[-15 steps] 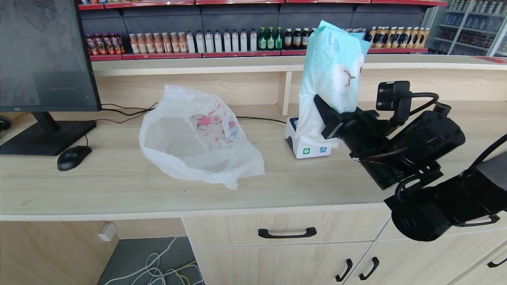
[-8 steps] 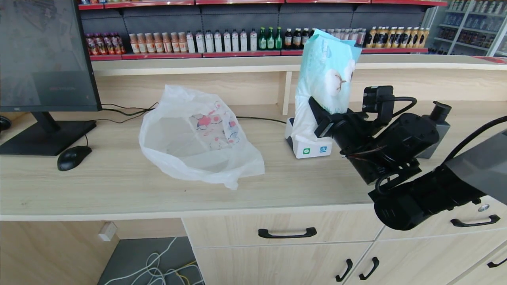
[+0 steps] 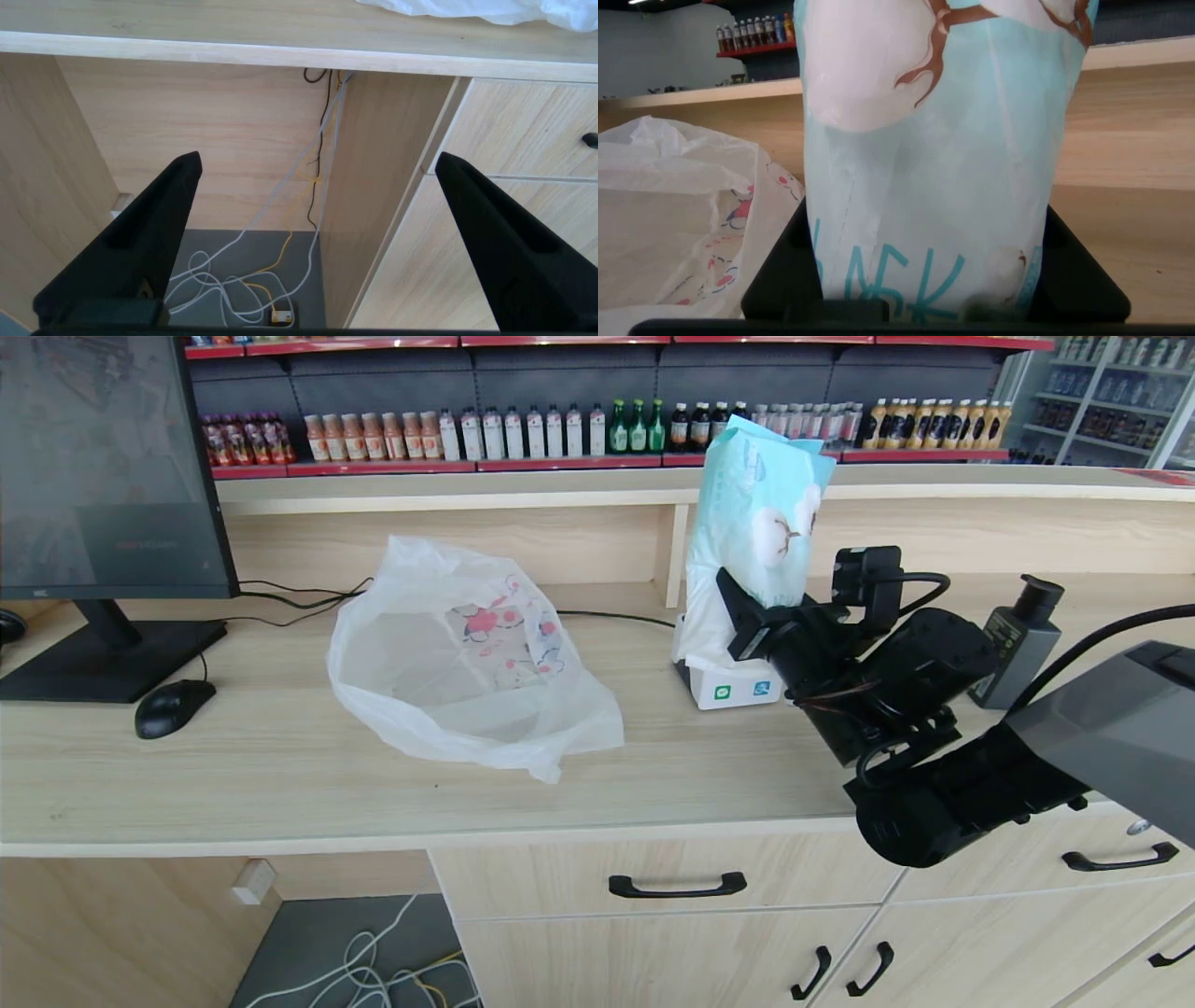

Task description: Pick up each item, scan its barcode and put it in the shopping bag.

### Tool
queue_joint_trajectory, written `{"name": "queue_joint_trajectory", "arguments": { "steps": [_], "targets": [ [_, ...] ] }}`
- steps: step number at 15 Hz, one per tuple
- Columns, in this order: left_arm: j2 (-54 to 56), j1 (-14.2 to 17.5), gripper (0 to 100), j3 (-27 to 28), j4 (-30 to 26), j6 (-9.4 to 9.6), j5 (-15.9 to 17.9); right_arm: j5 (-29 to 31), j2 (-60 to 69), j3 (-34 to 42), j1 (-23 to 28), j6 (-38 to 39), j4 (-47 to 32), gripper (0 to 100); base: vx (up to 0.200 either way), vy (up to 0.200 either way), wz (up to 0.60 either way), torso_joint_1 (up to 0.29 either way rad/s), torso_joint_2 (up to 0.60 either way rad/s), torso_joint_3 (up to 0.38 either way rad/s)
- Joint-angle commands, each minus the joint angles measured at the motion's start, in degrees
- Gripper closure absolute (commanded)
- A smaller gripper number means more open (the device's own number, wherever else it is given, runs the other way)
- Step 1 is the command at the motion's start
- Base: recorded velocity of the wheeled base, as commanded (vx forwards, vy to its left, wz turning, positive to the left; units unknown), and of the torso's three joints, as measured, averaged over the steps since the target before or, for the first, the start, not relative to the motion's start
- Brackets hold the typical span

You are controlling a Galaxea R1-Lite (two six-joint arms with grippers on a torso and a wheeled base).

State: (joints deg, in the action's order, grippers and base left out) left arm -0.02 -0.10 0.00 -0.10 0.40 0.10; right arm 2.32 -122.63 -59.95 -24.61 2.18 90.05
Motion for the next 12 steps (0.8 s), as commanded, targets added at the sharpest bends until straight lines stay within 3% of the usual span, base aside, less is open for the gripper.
{"name": "queue_joint_trajectory", "arguments": {
  "steps": [1,12],
  "targets": [
    [0.0,0.0,0,0.0,0.0,-0.05,0.0,0.0,-0.5,-0.1,0.0,0.0,-0.1,100,0.0,0.0,0.0,0.0,0.0,0.0],
    [0.0,0.0,0,0.0,0.0,-0.05,0.0,0.1,0.4,0.5,0.2,-0.1,-0.1,100,0.0,0.0,0.0,0.0,0.0,0.0]
  ]
}}
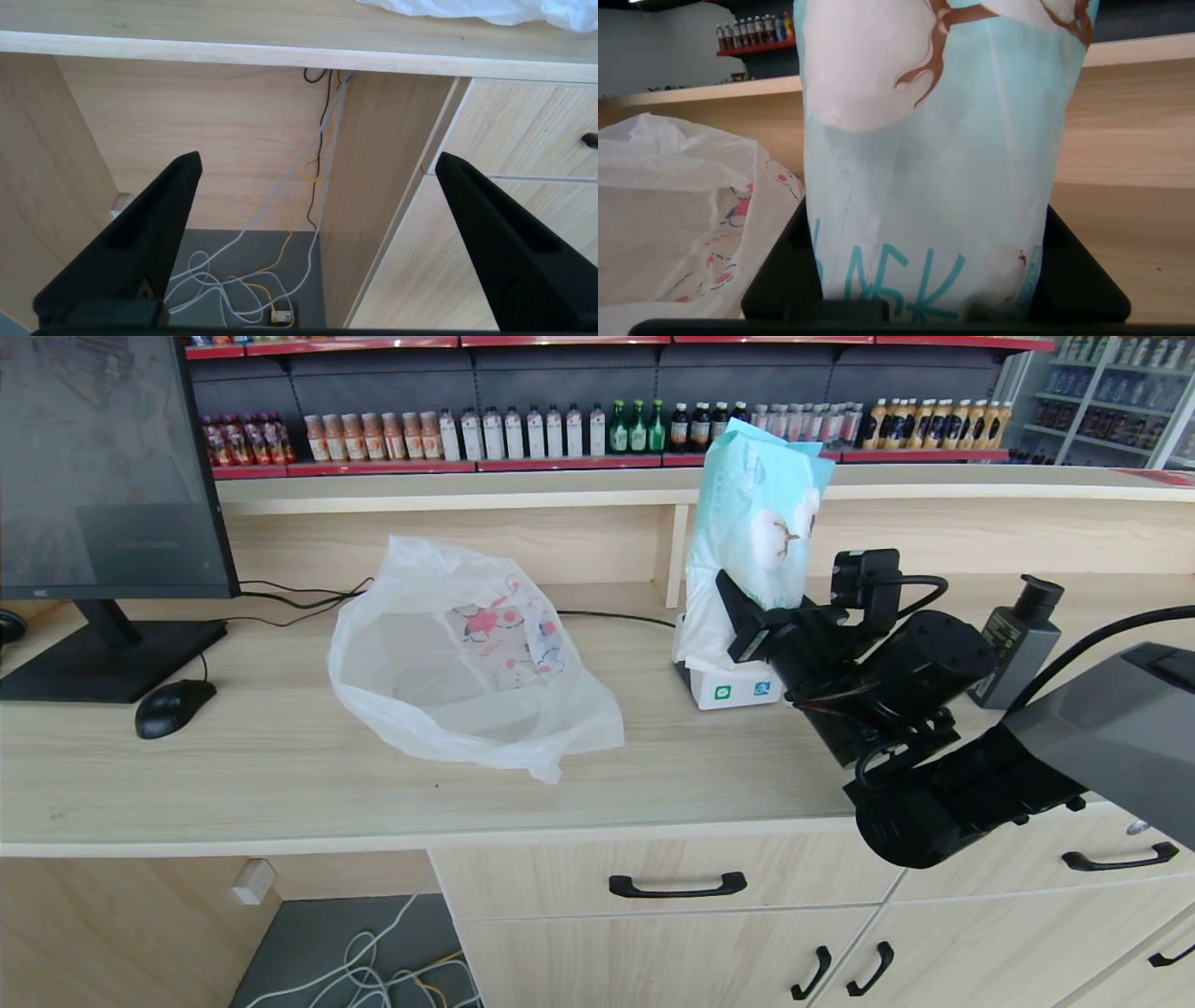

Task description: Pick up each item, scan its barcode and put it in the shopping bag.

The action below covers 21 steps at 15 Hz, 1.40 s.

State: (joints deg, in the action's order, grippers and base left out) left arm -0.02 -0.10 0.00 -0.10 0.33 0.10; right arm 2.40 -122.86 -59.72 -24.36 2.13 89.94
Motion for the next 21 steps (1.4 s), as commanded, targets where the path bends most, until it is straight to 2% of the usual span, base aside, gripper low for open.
{"name": "queue_joint_trajectory", "arguments": {
  "steps": [1,4,8,13,16,21],
  "targets": [
    [0.0,0.0,0,0.0,0.0,0.02,0.0,0.1,1.5,1.2,-0.1,-0.1,0.1,100,0.0,0.0,0.0,0.0,0.0,0.0],
    [0.0,0.0,0,0.0,0.0,0.02,0.0,0.2,6.2,5.8,-0.8,-0.4,0.1,100,0.0,0.0,0.0,0.0,0.0,0.0],
    [0.0,0.0,0,0.0,0.0,0.02,0.0,0.1,15.1,16.0,-1.5,-2.2,0.1,100,0.0,0.0,0.0,0.0,0.0,0.0],
    [0.0,0.0,0,0.0,0.0,0.02,0.0,0.2,22.5,23.4,-3.5,-2.7,0.1,100,0.0,0.0,0.0,0.0,0.0,0.0],
    [0.0,0.0,0,0.0,0.0,0.02,0.0,0.2,24.1,24.3,-3.4,-2.7,0.1,100,0.0,0.0,0.0,0.0,0.0,0.0],
    [0.0,0.0,0,0.0,0.0,0.02,0.0,0.2,23.5,24.1,-3.4,-2.7,0.1,100,0.0,0.2,0.0,0.002,0.0,0.004]
  ]
}}
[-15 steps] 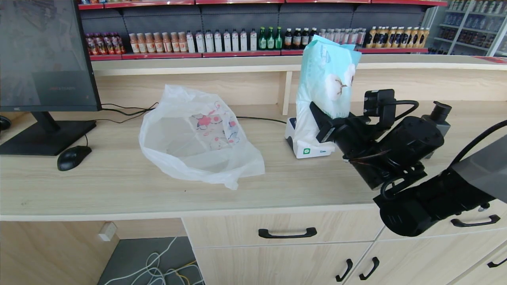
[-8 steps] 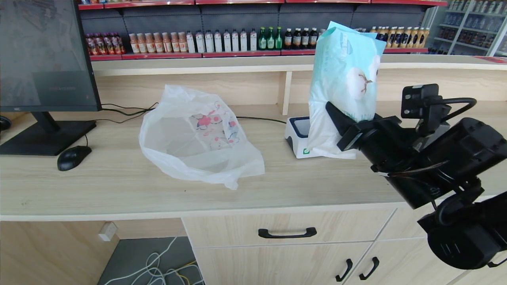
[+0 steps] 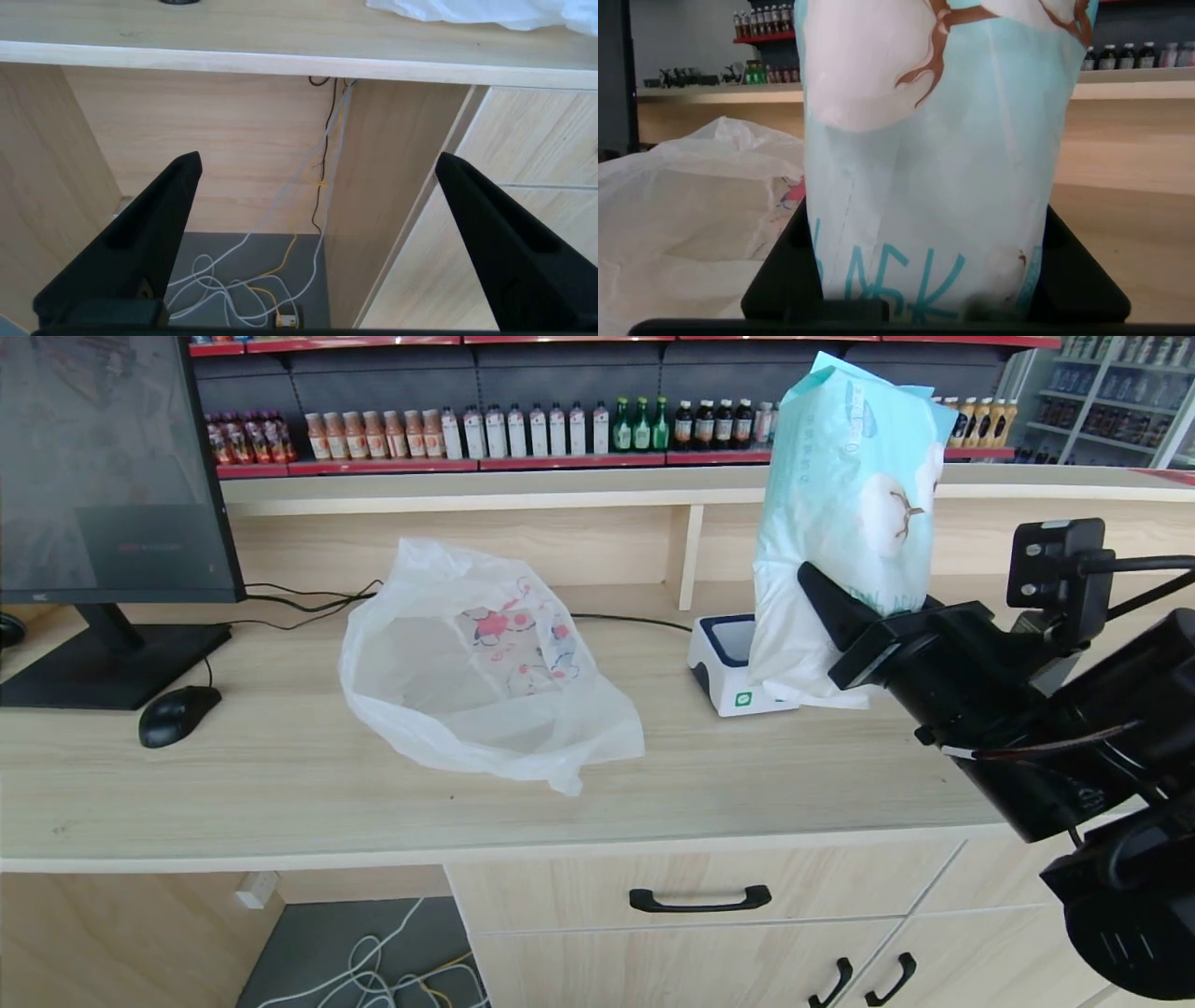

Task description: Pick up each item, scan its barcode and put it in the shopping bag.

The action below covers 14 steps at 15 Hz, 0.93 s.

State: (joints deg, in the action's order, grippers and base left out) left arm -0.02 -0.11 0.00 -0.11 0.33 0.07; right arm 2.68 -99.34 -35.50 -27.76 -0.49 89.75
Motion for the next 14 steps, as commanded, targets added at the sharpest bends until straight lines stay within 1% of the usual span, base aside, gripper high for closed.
{"name": "queue_joint_trajectory", "arguments": {
  "steps": [1,6,12,14],
  "targets": [
    [0.0,0.0,0,0.0,0.0,0.02,0.0,0.0,-0.1,0.0,0.0,0.0,0.3,100,0.0,0.2,0.0,0.027,0.01,-0.002],
    [0.0,0.0,0,0.0,0.0,-0.07,0.0,0.0,0.0,-0.2,-0.1,0.0,0.3,100,0.0,0.2,0.0,-0.002,0.0,0.003],
    [0.0,0.0,0,0.0,0.0,0.11,0.0,0.0,0.6,0.8,-0.1,0.0,0.3,100,0.0,0.0,0.0,0.0,0.0,0.0],
    [0.0,0.0,0,0.0,0.0,0.11,0.0,0.0,0.6,0.8,-0.1,0.0,0.3,100,-0.2,0.0,0.0,0.012,0.01,0.002]
  ]
}}
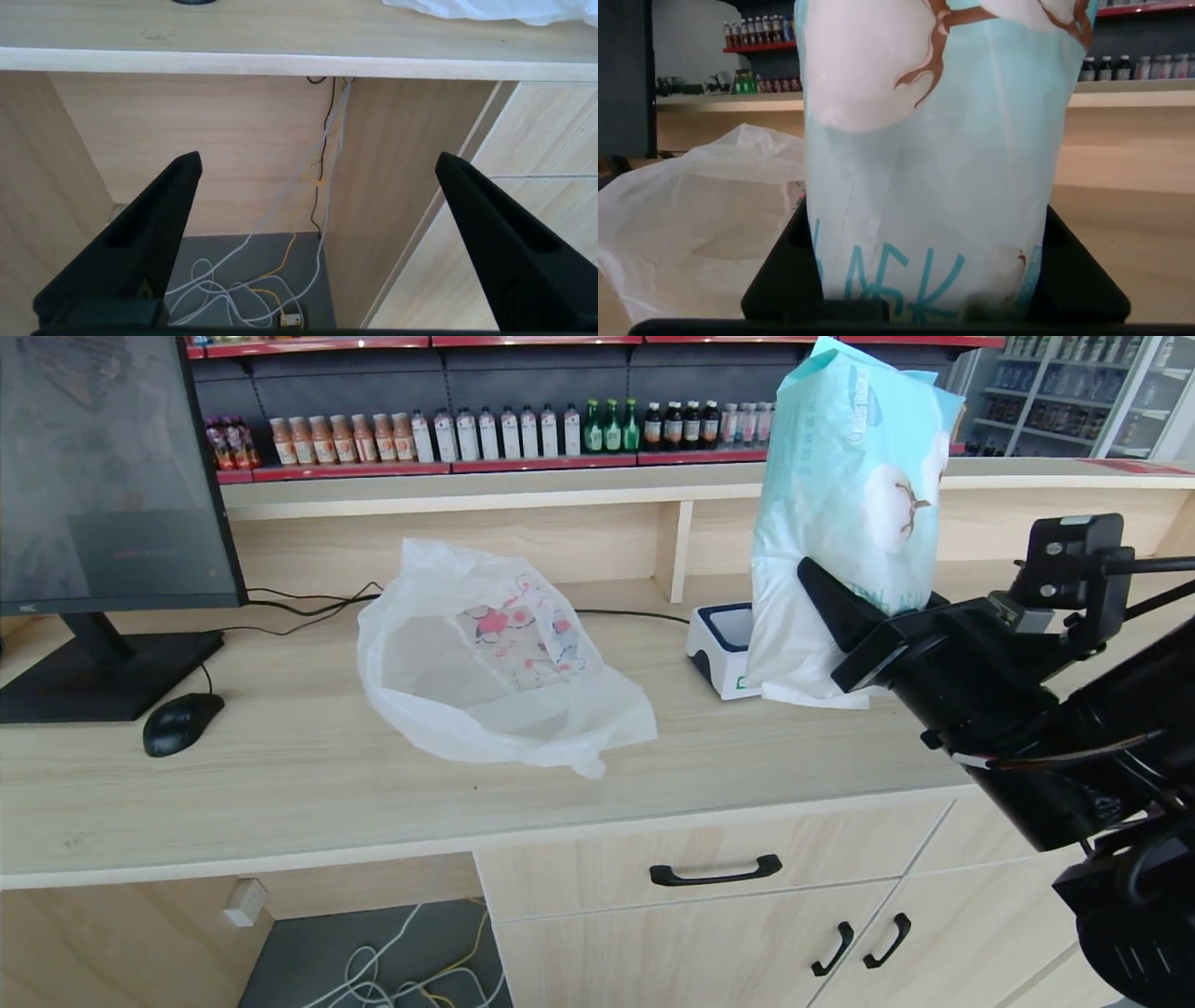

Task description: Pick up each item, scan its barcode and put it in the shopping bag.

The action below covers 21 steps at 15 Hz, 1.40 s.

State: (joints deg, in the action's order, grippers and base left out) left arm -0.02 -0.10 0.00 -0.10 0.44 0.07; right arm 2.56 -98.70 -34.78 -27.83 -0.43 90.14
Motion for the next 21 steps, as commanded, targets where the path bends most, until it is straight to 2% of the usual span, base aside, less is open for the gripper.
{"name": "queue_joint_trajectory", "arguments": {
  "steps": [1,4,9,16,21],
  "targets": [
    [0.0,0.0,0,0.0,0.0,0.0,0.0,0.1,0.0,0.1,0.0,0.0,-0.1,100,-0.2,0.0,0.0,-0.007,0.0,0.002],
    [0.0,0.0,0,0.0,0.0,0.0,0.0,0.1,0.6,0.2,0.0,0.0,-0.1,100,-0.2,0.0,0.0,-0.004,0.0,0.002],
    [0.0,0.0,0,0.0,0.0,0.0,0.0,0.1,1.5,1.0,-0.4,0.0,-0.1,100,0.0,0.0,0.0,0.0,0.0,0.0],
    [0.0,0.0,0,0.0,0.0,0.0,0.0,0.1,1.4,0.6,-0.8,0.0,-0.1,100,0.0,0.0,0.6,0.003,0.0,0.001],
    [0.0,0.0,0,0.0,0.0,0.0,0.0,0.1,1.1,-0.3,-0.8,0.1,-0.1,100,0.04,0.0,0.0,0.0,0.0,0.001]
  ]
}}
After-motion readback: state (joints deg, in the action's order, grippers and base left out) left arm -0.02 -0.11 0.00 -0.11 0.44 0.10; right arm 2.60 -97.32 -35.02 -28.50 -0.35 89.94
